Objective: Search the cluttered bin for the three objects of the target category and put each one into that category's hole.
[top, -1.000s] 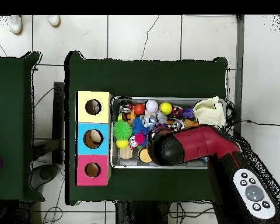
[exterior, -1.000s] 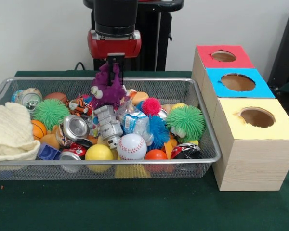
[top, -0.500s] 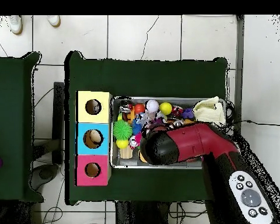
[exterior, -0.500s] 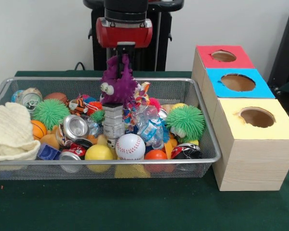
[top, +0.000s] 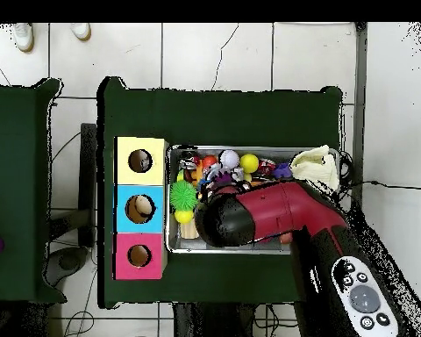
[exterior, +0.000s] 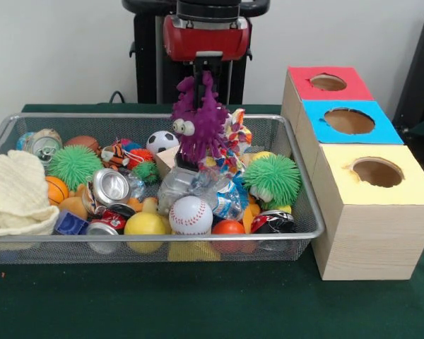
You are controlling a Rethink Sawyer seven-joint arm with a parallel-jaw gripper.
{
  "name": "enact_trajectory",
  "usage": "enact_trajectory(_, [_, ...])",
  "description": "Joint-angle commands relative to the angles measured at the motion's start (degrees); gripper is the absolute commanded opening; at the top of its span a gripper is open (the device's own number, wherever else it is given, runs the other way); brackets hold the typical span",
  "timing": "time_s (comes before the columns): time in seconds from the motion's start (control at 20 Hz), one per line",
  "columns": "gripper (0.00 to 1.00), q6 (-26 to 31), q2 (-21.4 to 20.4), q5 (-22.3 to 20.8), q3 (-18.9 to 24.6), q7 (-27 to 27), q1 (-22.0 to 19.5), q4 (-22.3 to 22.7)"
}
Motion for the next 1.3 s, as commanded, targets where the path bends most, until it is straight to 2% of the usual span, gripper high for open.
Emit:
enact_trajectory(0.05, [0.00,7.09,-1.60,2.24,1.09,-4.01,0.47,-0.55])
enact_trajectory(0.65, [0.00,8.26,-3.74,3.43,0.32,-4.20,1.16,0.32])
enact_trajectory(1.3, [0.00,18.18,-9.71,7.09,0.74,-5.68,2.56,-1.73])
